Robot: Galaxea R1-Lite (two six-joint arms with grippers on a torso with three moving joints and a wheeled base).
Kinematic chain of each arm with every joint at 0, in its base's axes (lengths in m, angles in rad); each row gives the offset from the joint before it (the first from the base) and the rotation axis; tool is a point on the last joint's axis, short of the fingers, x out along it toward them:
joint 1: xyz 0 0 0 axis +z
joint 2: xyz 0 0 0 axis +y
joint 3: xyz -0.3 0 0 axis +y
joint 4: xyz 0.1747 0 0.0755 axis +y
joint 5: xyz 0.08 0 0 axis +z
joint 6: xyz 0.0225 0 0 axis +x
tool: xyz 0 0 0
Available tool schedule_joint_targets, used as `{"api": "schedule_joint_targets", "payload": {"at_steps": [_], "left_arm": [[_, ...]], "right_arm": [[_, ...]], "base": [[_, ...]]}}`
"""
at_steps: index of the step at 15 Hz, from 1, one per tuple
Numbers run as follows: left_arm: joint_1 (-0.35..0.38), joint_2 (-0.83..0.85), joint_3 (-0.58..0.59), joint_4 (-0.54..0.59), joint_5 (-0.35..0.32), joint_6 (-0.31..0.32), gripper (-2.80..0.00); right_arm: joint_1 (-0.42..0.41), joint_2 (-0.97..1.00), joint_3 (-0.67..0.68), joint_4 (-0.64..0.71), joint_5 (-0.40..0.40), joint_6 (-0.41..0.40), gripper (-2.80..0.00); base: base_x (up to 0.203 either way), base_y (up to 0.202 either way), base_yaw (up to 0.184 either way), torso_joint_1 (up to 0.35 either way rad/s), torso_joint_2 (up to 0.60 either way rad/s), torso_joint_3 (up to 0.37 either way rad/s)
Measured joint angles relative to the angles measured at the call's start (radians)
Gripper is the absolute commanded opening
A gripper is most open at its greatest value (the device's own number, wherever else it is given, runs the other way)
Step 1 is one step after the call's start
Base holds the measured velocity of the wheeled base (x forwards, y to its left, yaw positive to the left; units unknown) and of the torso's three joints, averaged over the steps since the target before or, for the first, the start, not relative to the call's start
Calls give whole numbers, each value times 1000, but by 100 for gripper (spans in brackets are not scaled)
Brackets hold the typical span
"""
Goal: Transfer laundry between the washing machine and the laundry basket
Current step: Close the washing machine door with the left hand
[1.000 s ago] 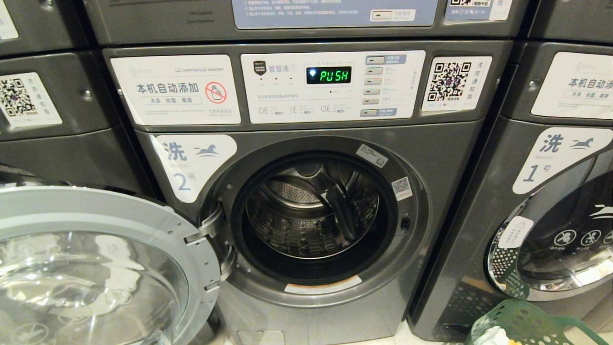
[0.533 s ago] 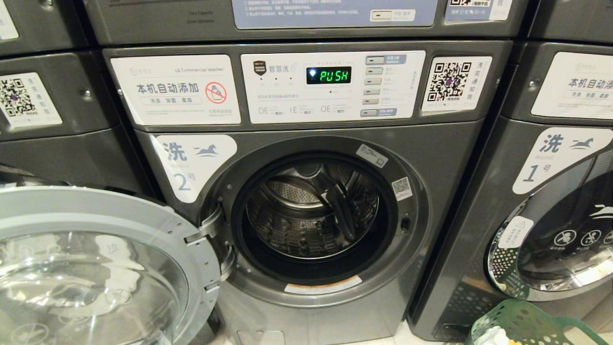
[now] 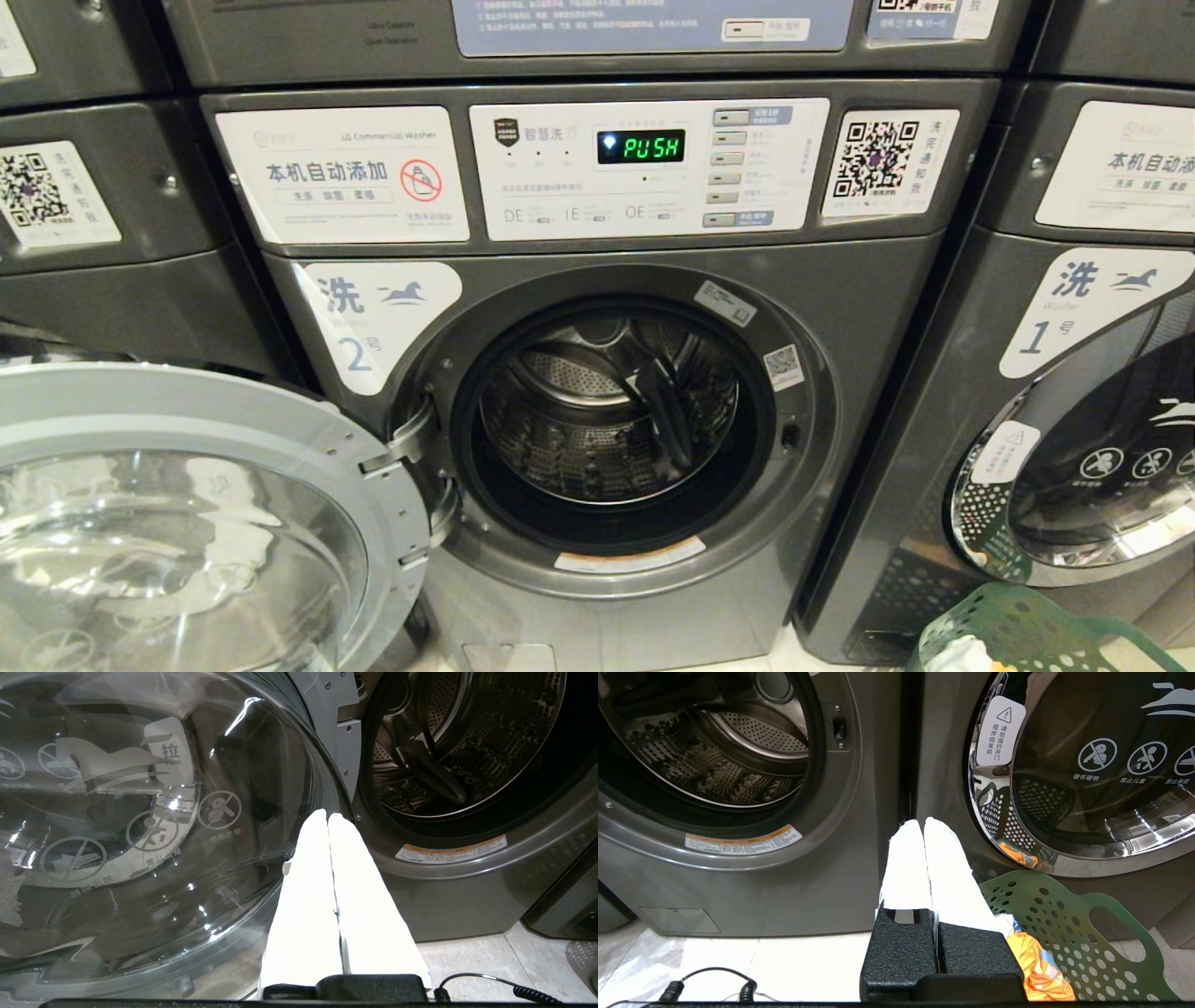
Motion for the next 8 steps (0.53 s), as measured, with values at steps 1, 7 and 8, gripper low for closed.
{"api": "schedule_joint_targets", "payload": {"at_steps": [1, 7, 8], "left_arm": [[0, 0, 0, 0, 0, 0, -280], [0, 0, 0, 1, 0, 0, -280], [0, 0, 0, 1, 0, 0, -280]], "right_arm": [[0, 0, 0, 0, 0, 0, -280], [0, 0, 0, 0, 0, 0, -280], [0, 0, 0, 0, 0, 0, -280]], "base": [[0, 0, 0, 0, 0, 0], [0, 0, 0, 0, 0, 0], [0, 0, 0, 0, 0, 0]]}}
